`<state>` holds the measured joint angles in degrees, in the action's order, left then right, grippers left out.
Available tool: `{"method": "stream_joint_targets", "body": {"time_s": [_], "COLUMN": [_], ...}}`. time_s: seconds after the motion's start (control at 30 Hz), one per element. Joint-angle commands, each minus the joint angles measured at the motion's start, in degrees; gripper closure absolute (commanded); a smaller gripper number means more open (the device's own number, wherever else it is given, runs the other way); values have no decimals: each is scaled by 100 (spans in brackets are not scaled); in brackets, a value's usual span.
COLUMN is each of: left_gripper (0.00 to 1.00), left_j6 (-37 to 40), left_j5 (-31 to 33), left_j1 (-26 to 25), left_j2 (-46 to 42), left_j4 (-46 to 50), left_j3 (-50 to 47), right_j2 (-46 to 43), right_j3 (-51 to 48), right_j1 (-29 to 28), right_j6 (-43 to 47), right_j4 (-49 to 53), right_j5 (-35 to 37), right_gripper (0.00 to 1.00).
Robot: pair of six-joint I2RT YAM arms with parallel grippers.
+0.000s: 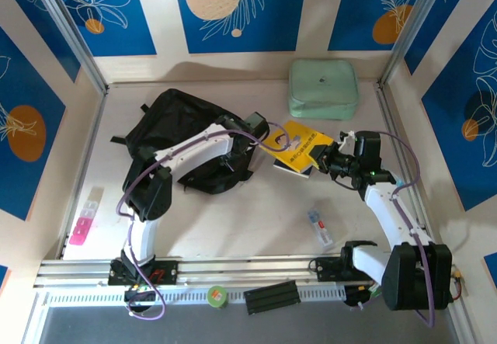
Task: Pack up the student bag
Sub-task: Open the student bag at the top-center of the table.
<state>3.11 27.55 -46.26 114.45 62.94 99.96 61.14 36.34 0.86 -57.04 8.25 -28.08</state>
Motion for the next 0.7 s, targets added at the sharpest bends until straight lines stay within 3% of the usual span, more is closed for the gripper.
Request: {"method": "stream_joint_targets", "body": {"time_s": [0.0,0.17,0.4,0.5,0.67], "left_gripper": [89,100,100,100,100], "left_j6": [-22,57,119,337,842], "left_j5": [507,717,1152,1073,651], "left_j1": [-50,-87,-98,-94,-106], "left_j2": [-264,-954,-2121,-2617,-3372], "left_j4": [129,-665,-1882,-2656,-4122], "left_j3": [163,-379,-1261,-1771,-2701], "right_j2": [-39,-51,-156,-202,366], "right_j3": [261,197,-78,-38,330], "right_j1": [89,88,-91,-460,-1559], "right_j6": [171,205,-35,-79,-81], "right_j4": [-11,-168,-1137,-1343,-1452], "right_j5": [-188,-43,-243,-85,517], "right_gripper": [97,98,97,97,97]}}
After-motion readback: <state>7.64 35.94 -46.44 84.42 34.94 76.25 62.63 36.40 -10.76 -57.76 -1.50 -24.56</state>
